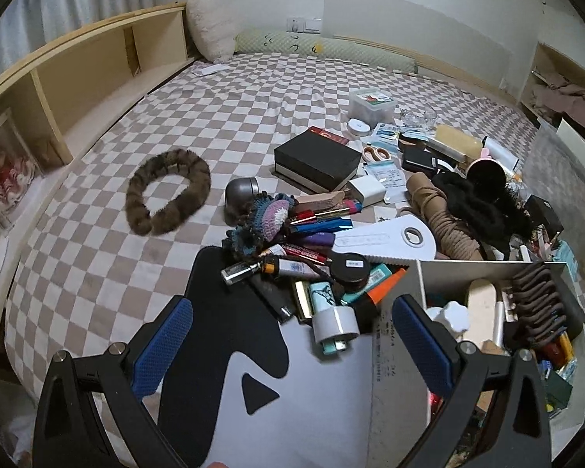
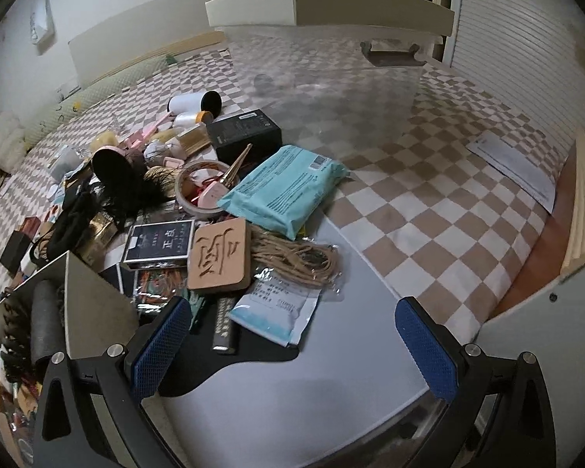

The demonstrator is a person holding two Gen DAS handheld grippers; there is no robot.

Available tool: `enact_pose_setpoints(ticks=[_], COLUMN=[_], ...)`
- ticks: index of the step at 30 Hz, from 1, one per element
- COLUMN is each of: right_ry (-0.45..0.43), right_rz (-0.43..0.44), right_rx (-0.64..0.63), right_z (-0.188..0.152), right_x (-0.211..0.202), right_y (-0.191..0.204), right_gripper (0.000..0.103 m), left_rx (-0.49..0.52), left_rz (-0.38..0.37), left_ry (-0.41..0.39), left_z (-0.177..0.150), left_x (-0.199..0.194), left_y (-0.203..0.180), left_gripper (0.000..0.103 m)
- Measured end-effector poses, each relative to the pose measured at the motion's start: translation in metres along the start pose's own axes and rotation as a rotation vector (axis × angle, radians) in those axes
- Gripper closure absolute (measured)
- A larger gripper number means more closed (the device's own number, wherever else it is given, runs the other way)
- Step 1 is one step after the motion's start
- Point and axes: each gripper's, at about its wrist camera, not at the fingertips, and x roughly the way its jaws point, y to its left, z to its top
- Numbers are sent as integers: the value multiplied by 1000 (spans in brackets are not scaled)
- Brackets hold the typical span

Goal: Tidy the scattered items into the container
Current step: 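Move the left tool toward the blue knitted toy while the right tool approaches the white packet, then lower the left gripper onto the blue knitted toy while the right lowers onto the white packet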

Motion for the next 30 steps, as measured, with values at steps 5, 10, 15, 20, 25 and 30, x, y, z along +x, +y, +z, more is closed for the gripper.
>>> enact_pose_setpoints(ticks=[5, 10, 15, 20, 25, 30], right_ry=[17, 58, 113, 184, 233, 281], right_rz=[35, 83, 138, 212, 204, 107], right_rx=[-20, -10, 40, 126, 141, 33], right_z=[6, 10, 11, 8, 4, -4], right_x=[13, 35, 54, 70, 83, 101], right_y=[0, -1, -9, -16, -10, 13], right_gripper=[0, 0, 14, 23, 23, 23], left_rx=[3, -2, -43, -85, -96, -89], left_rz=[11, 26, 32, 38, 31, 28], left_ry=[-4, -1, 17, 38, 45, 51], left_z=[5, 5, 1, -2, -4, -7], left_x=[12, 23, 33, 40, 41, 42], left_y=[3, 9, 23, 34, 36, 35], left_gripper=[0, 0, 0, 0, 0, 0])
